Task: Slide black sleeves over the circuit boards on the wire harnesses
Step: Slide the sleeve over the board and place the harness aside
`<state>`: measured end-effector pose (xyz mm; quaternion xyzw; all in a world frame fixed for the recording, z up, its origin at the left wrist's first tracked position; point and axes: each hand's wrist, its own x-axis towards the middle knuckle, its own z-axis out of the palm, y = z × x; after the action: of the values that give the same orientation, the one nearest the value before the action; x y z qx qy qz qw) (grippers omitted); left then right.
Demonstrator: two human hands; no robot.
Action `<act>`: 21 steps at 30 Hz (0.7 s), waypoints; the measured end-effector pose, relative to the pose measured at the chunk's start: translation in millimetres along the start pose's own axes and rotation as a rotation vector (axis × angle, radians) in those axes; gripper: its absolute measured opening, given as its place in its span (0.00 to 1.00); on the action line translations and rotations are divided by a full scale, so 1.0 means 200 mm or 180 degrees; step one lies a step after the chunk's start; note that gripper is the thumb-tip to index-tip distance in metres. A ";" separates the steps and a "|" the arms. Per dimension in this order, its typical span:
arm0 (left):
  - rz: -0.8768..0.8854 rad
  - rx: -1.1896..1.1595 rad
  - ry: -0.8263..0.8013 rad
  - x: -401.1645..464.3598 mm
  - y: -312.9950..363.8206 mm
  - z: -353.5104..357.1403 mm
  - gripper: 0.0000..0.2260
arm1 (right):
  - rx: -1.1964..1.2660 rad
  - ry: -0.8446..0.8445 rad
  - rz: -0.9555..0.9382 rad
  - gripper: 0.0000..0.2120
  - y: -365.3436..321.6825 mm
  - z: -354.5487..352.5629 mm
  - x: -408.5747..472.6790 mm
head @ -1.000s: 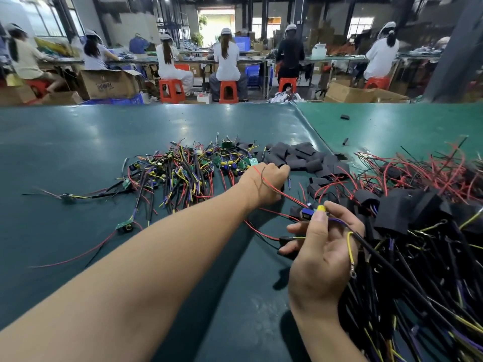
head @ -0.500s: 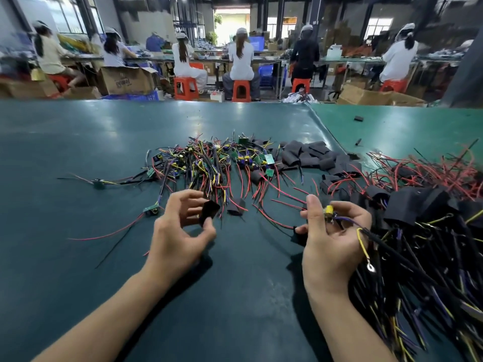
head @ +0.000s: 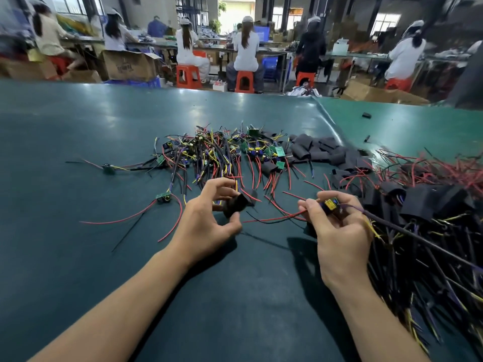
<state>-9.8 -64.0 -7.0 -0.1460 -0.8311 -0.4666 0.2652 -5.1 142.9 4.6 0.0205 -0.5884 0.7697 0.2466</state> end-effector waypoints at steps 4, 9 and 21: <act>-0.0029 -0.0015 -0.0067 0.00 0.01 -0.01 0.25 | -0.0006 0.0026 -0.0119 0.12 -0.02 0.00 -0.01; 0.0058 0.0059 -0.0297 0.00 0.01 0.00 0.26 | 0.0333 0.0225 -0.0048 0.12 -0.05 -0.01 0.02; 0.0034 0.0022 -0.0409 0.00 0.02 -0.01 0.28 | 0.0603 0.0372 -0.0018 0.11 -0.06 -0.03 0.03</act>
<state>-8.5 -63.5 -3.6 -0.1792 -0.8472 -0.4519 0.2142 -4.5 152.1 15.8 0.0006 -0.4976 0.8211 0.2796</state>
